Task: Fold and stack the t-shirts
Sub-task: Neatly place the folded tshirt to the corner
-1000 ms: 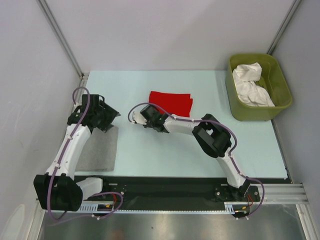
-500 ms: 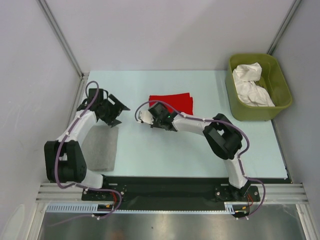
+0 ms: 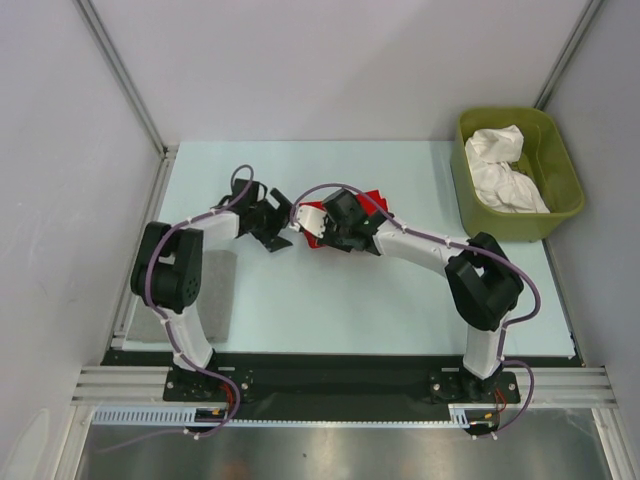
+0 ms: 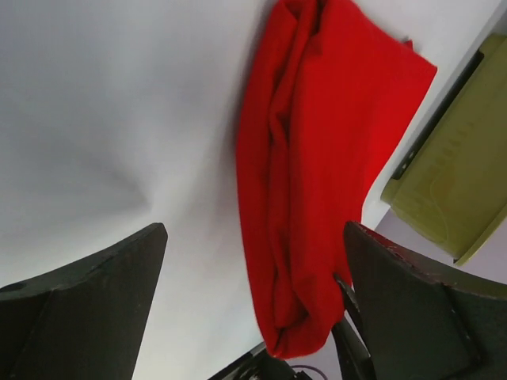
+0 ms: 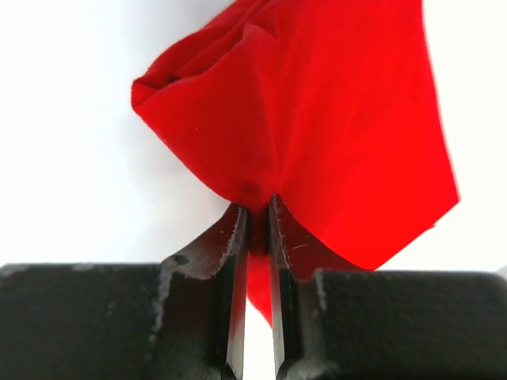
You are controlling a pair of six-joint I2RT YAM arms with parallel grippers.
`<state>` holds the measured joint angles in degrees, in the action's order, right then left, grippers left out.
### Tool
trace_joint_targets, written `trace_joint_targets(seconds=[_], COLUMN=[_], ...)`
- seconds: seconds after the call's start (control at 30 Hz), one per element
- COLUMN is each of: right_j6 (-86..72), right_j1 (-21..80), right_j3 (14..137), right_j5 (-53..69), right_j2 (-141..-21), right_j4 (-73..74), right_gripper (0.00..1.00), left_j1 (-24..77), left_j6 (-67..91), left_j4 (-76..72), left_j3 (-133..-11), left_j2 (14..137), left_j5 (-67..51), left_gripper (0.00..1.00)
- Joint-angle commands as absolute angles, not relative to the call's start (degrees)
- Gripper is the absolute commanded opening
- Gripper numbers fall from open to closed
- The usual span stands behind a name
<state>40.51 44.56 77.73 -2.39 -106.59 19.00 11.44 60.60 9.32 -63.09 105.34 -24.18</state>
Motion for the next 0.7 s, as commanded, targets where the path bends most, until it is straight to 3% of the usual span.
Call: trace_joint_targets(seconds=[0.0, 0.3, 0.43, 0.57, 0.67], right_j6=[37.97, 35.95, 34.9, 33.93, 32.88], right_j1=[43.33, 40.78, 39.99, 39.99, 40.08], right_j3=[77.52, 77.08, 75.94, 75.76, 75.67], right_j5=[1.76, 4.66, 5.1, 5.45, 5.98], right_j2=[-103.62, -102.4, -101.43, -101.08, -100.46], right_j4=[19.07, 18.19, 17.23, 16.96, 16.88], right_gripper=[0.0, 0.0, 0.0, 0.0, 0.0], left_j1=[13.53, 15.03, 15.38, 15.38, 15.38], left_j6=[66.44, 75.93, 76.72, 77.43, 77.26], left_j4=[2.29, -1.41, -1.49, -1.23, -1.93], left_j3=[-65.48, -66.8, -69.86, -71.1, -71.28], left_j2=[107.56, 114.96, 118.11, 119.79, 120.06], left_j5=[-23.12, -22.77, -20.65, -20.57, -19.43], left_gripper=[1.0, 1.0, 0.95, 0.83, 0.68])
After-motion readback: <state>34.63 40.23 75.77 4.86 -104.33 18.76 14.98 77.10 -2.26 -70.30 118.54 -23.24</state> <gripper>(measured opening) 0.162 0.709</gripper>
